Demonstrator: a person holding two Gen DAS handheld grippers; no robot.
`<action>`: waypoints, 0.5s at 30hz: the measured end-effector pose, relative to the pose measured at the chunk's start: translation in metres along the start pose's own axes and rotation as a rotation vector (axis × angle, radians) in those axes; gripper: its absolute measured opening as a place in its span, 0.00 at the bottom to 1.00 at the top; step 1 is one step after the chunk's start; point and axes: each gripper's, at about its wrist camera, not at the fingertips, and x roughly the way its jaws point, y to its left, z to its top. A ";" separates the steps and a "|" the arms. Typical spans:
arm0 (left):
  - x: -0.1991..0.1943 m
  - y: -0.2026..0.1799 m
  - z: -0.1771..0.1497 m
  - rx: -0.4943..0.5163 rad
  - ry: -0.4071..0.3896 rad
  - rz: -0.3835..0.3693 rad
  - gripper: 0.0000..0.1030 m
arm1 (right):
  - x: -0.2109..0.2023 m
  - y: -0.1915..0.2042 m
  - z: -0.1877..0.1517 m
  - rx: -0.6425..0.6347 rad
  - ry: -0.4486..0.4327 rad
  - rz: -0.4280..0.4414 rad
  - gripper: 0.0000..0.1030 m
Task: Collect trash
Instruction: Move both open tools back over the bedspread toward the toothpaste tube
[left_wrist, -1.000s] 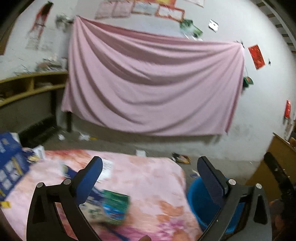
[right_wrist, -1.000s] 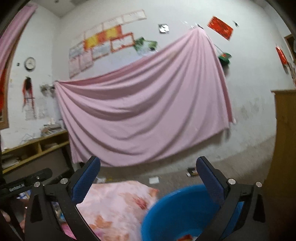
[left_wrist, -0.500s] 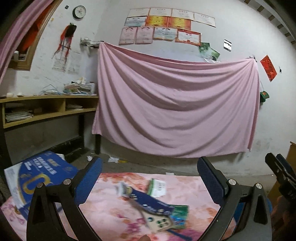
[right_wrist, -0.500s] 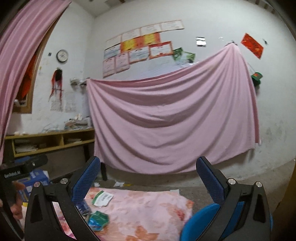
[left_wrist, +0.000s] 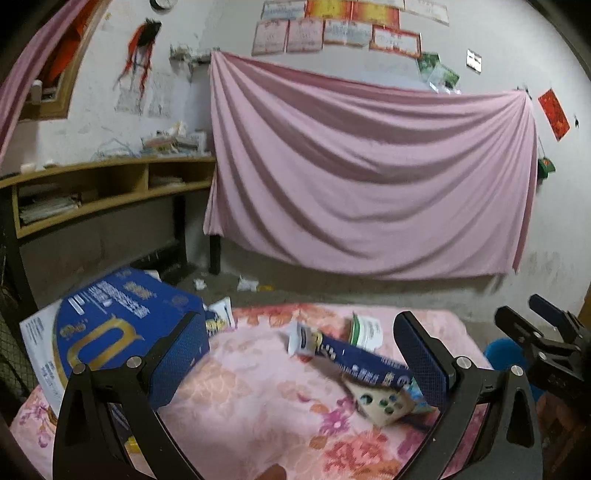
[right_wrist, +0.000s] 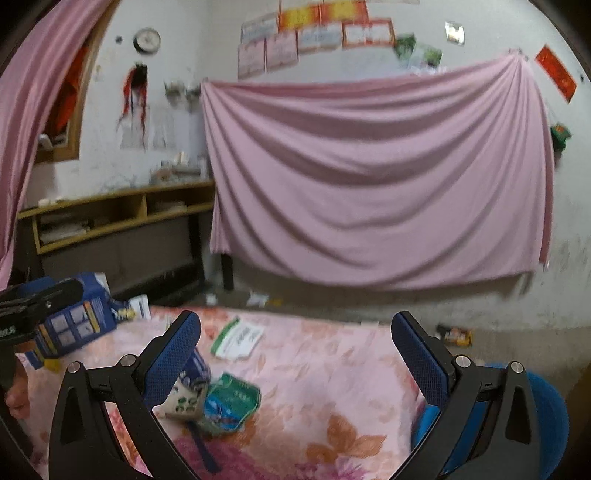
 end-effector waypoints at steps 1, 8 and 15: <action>0.003 0.000 -0.002 0.002 0.014 0.000 0.97 | 0.007 -0.001 -0.002 0.013 0.039 0.009 1.00; 0.038 -0.006 -0.015 -0.004 0.153 -0.035 0.97 | 0.028 -0.012 -0.013 0.061 0.189 0.042 0.85; 0.076 -0.008 -0.017 -0.100 0.265 -0.108 0.96 | 0.047 -0.022 -0.023 0.101 0.296 0.078 0.65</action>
